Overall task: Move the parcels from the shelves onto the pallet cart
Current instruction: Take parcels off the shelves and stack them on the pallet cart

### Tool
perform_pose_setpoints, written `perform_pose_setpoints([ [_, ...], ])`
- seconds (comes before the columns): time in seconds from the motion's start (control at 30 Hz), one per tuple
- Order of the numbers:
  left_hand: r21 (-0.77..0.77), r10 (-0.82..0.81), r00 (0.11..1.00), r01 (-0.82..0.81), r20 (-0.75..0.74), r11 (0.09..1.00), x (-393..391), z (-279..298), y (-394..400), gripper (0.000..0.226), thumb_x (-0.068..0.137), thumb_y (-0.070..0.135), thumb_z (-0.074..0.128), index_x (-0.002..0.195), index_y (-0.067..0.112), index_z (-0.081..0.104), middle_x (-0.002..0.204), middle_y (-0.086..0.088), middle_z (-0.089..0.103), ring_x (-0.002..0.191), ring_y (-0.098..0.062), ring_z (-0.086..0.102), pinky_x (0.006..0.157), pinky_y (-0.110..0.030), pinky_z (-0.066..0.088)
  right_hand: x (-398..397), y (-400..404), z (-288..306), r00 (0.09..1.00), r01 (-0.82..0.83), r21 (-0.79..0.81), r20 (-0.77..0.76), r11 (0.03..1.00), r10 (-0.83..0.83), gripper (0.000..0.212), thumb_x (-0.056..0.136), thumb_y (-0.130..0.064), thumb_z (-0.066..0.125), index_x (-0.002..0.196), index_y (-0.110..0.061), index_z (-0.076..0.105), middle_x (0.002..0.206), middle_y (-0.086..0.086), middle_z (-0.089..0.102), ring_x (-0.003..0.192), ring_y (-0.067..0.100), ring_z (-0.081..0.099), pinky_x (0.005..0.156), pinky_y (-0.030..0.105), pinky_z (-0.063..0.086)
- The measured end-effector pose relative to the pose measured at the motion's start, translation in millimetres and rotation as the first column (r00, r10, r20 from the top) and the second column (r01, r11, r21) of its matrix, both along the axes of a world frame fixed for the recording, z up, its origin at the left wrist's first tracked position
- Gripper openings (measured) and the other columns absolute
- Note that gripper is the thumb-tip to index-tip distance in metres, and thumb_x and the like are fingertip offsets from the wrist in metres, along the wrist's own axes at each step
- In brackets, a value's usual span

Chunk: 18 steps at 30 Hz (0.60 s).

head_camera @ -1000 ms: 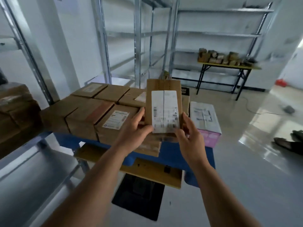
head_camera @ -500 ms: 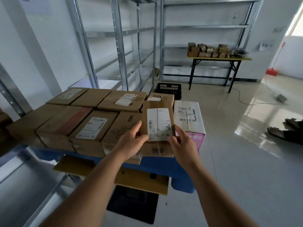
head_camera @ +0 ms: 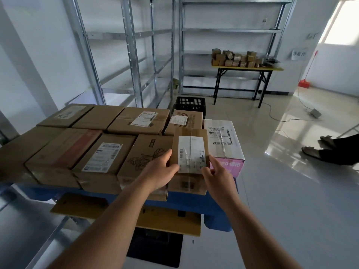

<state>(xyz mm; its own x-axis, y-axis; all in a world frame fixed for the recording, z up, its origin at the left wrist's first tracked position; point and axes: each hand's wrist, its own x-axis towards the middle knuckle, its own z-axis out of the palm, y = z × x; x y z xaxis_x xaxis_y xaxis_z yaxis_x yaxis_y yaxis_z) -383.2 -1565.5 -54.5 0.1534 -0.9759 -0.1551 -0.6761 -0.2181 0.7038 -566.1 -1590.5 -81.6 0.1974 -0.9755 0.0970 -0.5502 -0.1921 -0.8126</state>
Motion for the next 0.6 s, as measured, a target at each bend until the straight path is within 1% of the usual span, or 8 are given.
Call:
perform_pose_setpoints([
  [0.07, 0.012, -0.013, 0.999, 0.013, 0.034, 1.000, 0, -2, -4, 0.066, 0.092, 0.039, 0.046, 0.149, 0.027, 0.013, 0.072, 0.019, 0.034, 0.058, 0.003, 0.035, 0.053, -0.013, 0.031, 2, -3, -1, 1.000, -0.004, 0.012, 0.004, 1.000, 0.004, 0.030, 0.097, -0.022, 0.042, 0.127, -0.025, 0.045, 0.109, -0.001, 0.065, 0.079, 0.008, 0.064, 0.054, 0.022, 0.053],
  [0.13, 0.025, -0.051, 0.996, 0.049, 0.075, 0.998, 1, -2, -7, 0.066, 0.093, 0.037, 0.046, 0.149, 0.023, 0.014, 0.090, 0.016, 0.045, 0.064, 0.004, 0.039, 0.052, -0.010, 0.031, 4, -6, -3, 1.000, 0.001, 0.027, 0.004, 1.000, -0.001, 0.027, 0.098, -0.021, 0.041, 0.123, -0.024, 0.047, 0.106, -0.002, 0.065, 0.079, 0.008, 0.064, 0.058, 0.026, 0.057],
  [0.17, 0.039, -0.070, 0.992, 0.066, 0.101, 0.997, 1, -2, -9, 0.067, 0.093, 0.037, 0.047, 0.149, 0.021, 0.014, 0.111, 0.007, 0.049, 0.076, 0.003, 0.045, 0.058, -0.012, 0.033, 4, -8, -5, 1.000, 0.002, 0.036, 0.000, 0.999, -0.002, 0.027, 0.098, -0.021, 0.040, 0.123, -0.025, 0.047, 0.104, -0.002, 0.064, 0.078, 0.008, 0.064, 0.059, 0.027, 0.057],
  [0.2, 0.058, -0.083, 0.987, 0.076, 0.135, 0.995, 2, -1, -11, 0.067, 0.093, 0.037, 0.047, 0.149, 0.020, 0.014, 0.132, -0.002, 0.041, 0.094, -0.004, 0.048, 0.068, -0.016, 0.035, 4, -9, -6, 1.000, 0.001, 0.046, -0.005, 0.999, -0.001, 0.028, 0.098, -0.020, 0.039, 0.125, -0.025, 0.047, 0.103, -0.003, 0.064, 0.077, 0.007, 0.063, 0.058, 0.026, 0.056],
  [0.27, 0.100, -0.109, 0.973, 0.090, 0.203, 0.991, 2, -1, -13, 0.068, 0.093, 0.038, 0.046, 0.149, 0.019, 0.014, 0.148, -0.007, 0.025, 0.121, -0.019, 0.042, 0.082, -0.024, 0.034, 5, -13, -8, 1.000, -0.002, 0.076, -0.005, 0.997, 0.002, 0.032, 0.099, -0.019, 0.037, 0.129, -0.025, 0.046, 0.104, -0.003, 0.062, 0.077, 0.005, 0.061, 0.053, 0.021, 0.051],
  [0.33, 0.127, -0.140, 0.957, 0.110, 0.256, 0.986, 1, -1, -16, 0.067, 0.093, 0.038, 0.045, 0.149, 0.018, 0.013, 0.150, -0.007, 0.021, 0.125, -0.022, 0.040, 0.086, -0.026, 0.035, 6, -16, -10, 1.000, -0.001, 0.107, -0.006, 0.994, 0.002, 0.031, 0.099, -0.018, 0.036, 0.128, -0.023, 0.047, 0.103, -0.001, 0.060, 0.076, 0.006, 0.060, 0.051, 0.020, 0.050],
  [0.47, 0.149, -0.199, 0.909, 0.153, 0.368, 0.977, 1, 0, -20, 0.061, 0.093, 0.038, 0.044, 0.147, 0.022, 0.021, 0.147, -0.006, 0.023, 0.118, -0.022, 0.046, 0.087, -0.031, 0.044, 8, -24, -12, 0.997, 0.005, 0.174, -0.074, 0.985, 0.008, 0.021, 0.097, -0.016, 0.036, 0.109, -0.017, 0.053, 0.093, 0.006, 0.062, 0.077, 0.021, 0.062, 0.068, 0.046, 0.057],
  [0.6, 0.144, -0.237, 0.870, 0.192, 0.433, 0.971, 2, -2, -23, 0.042, 0.092, 0.038, 0.046, 0.131, 0.023, 0.051, 0.135, -0.003, 0.033, 0.106, -0.016, 0.049, 0.084, -0.031, 0.046, 7, -29, -17, 0.980, 0.026, 0.235, -0.198, 0.972, 0.022, 0.028, 0.093, -0.022, 0.040, 0.113, -0.015, 0.058, 0.086, 0.001, 0.058, 0.076, 0.021, 0.055, 0.073, 0.040, 0.050],
])
